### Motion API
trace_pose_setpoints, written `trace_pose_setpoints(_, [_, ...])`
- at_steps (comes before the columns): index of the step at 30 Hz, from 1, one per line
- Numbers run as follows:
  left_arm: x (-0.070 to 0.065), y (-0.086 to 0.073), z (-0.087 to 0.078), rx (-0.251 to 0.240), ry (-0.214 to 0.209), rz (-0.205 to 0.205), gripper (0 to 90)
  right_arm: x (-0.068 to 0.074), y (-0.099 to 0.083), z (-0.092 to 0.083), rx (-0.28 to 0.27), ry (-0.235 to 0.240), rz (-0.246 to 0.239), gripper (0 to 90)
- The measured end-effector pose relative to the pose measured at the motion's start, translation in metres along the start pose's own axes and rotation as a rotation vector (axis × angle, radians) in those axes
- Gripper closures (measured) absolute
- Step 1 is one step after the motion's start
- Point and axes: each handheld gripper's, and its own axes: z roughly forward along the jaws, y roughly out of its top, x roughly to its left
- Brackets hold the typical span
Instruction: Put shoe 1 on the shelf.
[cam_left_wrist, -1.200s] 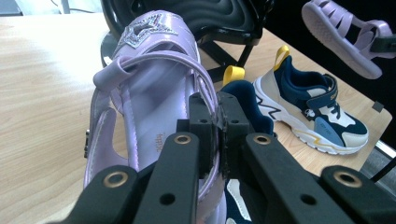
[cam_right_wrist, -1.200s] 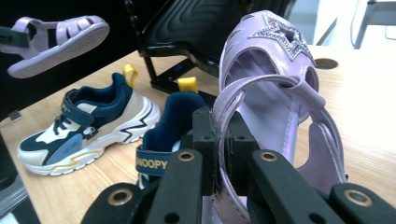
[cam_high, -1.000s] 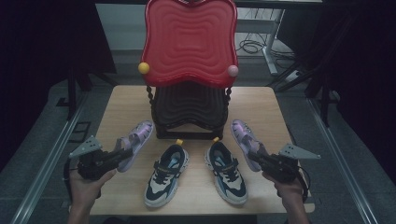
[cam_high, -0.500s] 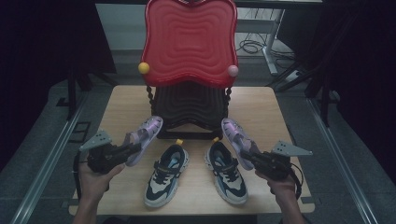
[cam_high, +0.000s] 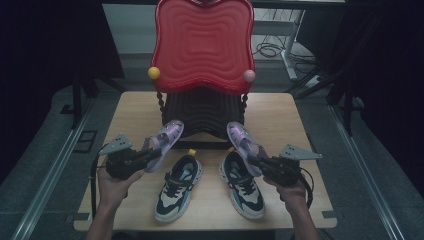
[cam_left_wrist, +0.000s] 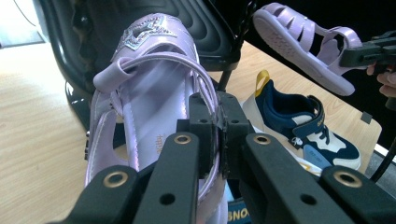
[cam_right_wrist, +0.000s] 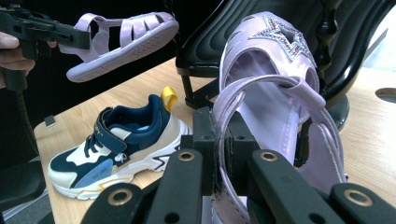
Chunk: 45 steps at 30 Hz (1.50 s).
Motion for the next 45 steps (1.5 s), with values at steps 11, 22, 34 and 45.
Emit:
trace_pose_setpoints(11, [-0.006,0.010,0.019,-0.018,0.002,0.018,86.3,0.004,0.011,0.021,-0.020,0.005,0.010,85.5])
trace_pose_setpoints(22, [-0.006,0.024,0.030,-0.049,0.019,0.033,86.3,0.005,0.020,0.037,-0.034,-0.010,0.025,85.5])
trace_pose_setpoints(34, [-0.004,0.040,0.048,-0.050,0.025,0.055,86.3,0.006,0.034,0.062,-0.034,-0.016,0.011,85.4])
trace_pose_setpoints(45, [0.003,0.043,0.060,-0.047,0.036,0.046,86.3,0.003,0.043,0.075,-0.039,-0.041,0.019,85.4])
